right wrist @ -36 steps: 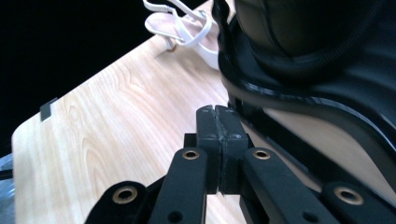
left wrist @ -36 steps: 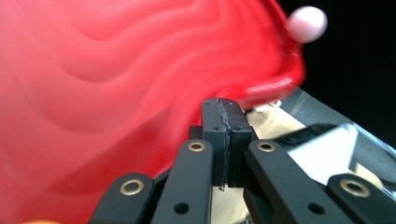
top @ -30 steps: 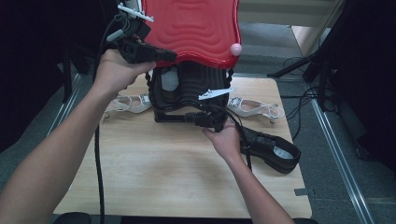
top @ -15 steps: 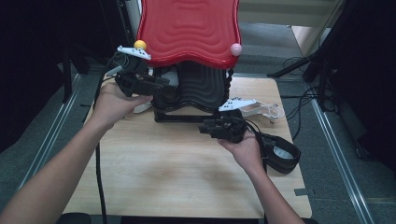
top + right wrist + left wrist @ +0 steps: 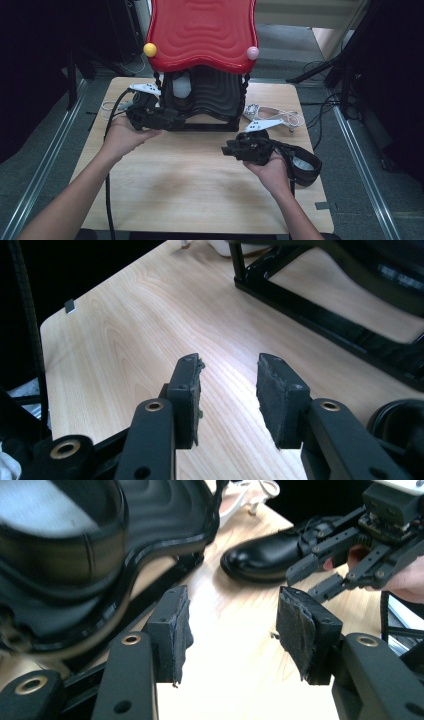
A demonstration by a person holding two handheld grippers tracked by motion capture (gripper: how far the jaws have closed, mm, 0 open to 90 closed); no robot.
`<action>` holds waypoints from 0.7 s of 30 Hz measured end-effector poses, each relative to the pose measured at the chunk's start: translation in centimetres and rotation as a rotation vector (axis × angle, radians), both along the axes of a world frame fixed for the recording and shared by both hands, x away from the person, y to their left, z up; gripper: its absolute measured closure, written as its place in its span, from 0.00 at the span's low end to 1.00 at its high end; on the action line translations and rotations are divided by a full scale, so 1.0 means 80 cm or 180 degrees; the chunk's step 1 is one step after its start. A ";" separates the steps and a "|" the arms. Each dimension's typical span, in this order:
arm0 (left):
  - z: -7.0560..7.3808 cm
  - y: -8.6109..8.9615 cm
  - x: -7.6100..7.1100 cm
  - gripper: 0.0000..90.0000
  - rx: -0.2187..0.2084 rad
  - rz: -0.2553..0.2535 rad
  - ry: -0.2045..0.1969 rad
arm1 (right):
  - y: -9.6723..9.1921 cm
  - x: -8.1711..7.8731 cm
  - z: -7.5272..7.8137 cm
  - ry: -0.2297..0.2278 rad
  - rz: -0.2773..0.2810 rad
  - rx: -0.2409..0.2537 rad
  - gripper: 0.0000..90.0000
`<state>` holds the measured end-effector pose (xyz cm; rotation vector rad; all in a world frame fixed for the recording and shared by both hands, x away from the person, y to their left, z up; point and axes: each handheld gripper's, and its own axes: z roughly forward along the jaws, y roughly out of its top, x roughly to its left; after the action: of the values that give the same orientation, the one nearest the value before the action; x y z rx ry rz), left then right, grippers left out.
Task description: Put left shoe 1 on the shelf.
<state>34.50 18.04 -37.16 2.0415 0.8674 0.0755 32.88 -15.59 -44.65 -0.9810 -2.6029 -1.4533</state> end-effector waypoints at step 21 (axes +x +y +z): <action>-0.101 0.002 -0.062 0.52 -0.0116 0.0024 0.0186 | -0.019 -0.010 -0.014 0.0058 -0.0057 -0.0006 0.67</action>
<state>29.53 18.17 -45.20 2.0152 0.9063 0.0044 32.12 -17.10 -45.77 -1.0155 -2.5899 -1.4390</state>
